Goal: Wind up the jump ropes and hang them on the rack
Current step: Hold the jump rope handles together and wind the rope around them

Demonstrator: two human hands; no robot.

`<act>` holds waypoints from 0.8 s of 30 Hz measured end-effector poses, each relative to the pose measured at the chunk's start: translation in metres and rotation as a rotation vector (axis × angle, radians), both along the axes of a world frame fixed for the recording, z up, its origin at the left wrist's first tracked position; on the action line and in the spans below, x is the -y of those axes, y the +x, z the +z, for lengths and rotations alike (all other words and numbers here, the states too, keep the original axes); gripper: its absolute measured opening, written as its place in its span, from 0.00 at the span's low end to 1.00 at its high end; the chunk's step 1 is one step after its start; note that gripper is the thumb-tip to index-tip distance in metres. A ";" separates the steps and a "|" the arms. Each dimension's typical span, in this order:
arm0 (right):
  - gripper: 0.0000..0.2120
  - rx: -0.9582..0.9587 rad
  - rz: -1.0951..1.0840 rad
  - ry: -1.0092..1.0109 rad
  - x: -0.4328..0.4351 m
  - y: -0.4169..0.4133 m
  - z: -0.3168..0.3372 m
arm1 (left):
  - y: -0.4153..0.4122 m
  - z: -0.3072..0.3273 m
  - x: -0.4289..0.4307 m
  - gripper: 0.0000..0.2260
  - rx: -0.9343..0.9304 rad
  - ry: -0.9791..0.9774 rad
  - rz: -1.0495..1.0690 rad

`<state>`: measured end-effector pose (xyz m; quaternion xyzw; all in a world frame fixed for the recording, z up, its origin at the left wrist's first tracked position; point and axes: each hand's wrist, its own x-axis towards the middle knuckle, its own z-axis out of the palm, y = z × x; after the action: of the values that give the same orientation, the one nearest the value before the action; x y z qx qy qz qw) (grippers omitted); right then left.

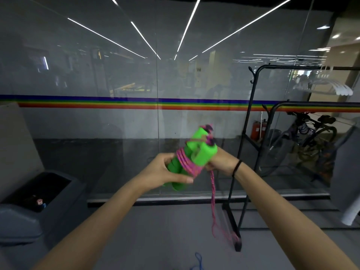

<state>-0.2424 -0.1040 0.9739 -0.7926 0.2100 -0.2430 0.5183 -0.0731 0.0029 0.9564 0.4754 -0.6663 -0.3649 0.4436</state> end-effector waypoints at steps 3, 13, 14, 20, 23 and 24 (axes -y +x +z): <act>0.18 -0.076 -0.005 0.046 -0.002 0.008 -0.015 | -0.004 -0.003 0.008 0.20 -0.187 0.067 0.181; 0.14 -0.573 -0.122 -0.616 -0.016 0.004 -0.010 | -0.009 -0.008 0.011 0.20 0.779 -0.016 0.844; 0.15 -0.583 -0.115 -0.658 -0.017 0.004 -0.009 | -0.007 -0.008 0.011 0.20 0.861 -0.020 0.828; 0.14 -0.618 -0.064 -0.718 -0.020 0.000 -0.005 | -0.003 -0.004 0.011 0.19 1.217 0.023 0.557; 0.12 -0.572 -0.003 -0.682 -0.021 -0.001 0.003 | 0.003 -0.006 0.009 0.10 1.328 -0.105 0.223; 0.10 -0.531 0.026 -0.644 -0.019 -0.002 0.005 | 0.006 -0.008 0.007 0.10 1.290 -0.118 0.121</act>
<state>-0.2442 -0.0847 0.9791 -0.9519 0.2397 -0.0768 0.1749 -0.0670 -0.0042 0.9485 0.6109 -0.7897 0.0565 -0.0002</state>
